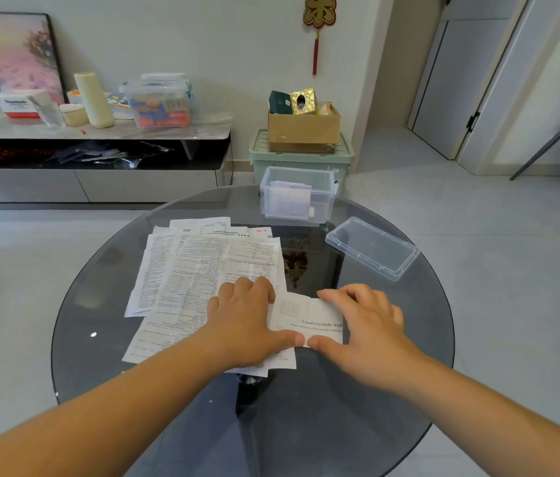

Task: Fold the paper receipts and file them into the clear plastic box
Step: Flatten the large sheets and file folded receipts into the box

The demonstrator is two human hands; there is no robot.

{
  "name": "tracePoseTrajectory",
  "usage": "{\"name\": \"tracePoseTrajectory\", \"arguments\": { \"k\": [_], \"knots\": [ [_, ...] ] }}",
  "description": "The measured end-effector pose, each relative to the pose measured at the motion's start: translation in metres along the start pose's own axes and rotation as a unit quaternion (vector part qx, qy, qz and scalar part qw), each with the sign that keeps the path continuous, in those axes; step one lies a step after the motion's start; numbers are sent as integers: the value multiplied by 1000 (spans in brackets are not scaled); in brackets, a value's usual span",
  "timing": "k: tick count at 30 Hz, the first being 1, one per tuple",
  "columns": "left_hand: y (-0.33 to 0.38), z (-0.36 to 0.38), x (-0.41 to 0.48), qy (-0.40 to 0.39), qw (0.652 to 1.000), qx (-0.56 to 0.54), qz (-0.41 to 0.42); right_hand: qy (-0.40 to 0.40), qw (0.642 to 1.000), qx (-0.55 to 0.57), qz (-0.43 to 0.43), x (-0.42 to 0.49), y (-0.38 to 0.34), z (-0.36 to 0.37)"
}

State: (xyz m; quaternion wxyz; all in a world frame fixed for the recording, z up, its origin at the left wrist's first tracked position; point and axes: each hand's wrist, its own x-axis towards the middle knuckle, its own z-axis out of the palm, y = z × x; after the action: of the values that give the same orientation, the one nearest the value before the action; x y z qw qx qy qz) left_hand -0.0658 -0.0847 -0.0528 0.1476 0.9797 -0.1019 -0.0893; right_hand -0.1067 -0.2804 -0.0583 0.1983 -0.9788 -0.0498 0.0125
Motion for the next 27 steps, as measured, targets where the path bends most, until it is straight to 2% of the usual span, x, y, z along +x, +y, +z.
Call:
{"name": "tracePoseTrajectory", "arguments": {
  "k": [7,11,15,19,21,24,27],
  "knots": [
    [-8,-17,2,-69,996,-55,8,-65,997,-3,31,0,20,-17],
    [-7,-21,1,-81,995,-58,17,-77,997,-3,27,0,22,-21],
    [-6,-22,1,-91,995,-39,17,-78,997,17,23,-1,25,-24],
    [4,-21,-4,-79,994,3,72,-47,998,46,11,-5,19,-24],
    [6,-21,-4,-81,993,-7,88,-18,998,50,-17,-9,14,-21],
    [3,-22,-4,-87,991,-16,101,29,993,15,-114,-16,4,-15],
    [1,-23,-6,-76,990,-25,115,8,989,-11,-150,-19,-3,-8]
  ]
}}
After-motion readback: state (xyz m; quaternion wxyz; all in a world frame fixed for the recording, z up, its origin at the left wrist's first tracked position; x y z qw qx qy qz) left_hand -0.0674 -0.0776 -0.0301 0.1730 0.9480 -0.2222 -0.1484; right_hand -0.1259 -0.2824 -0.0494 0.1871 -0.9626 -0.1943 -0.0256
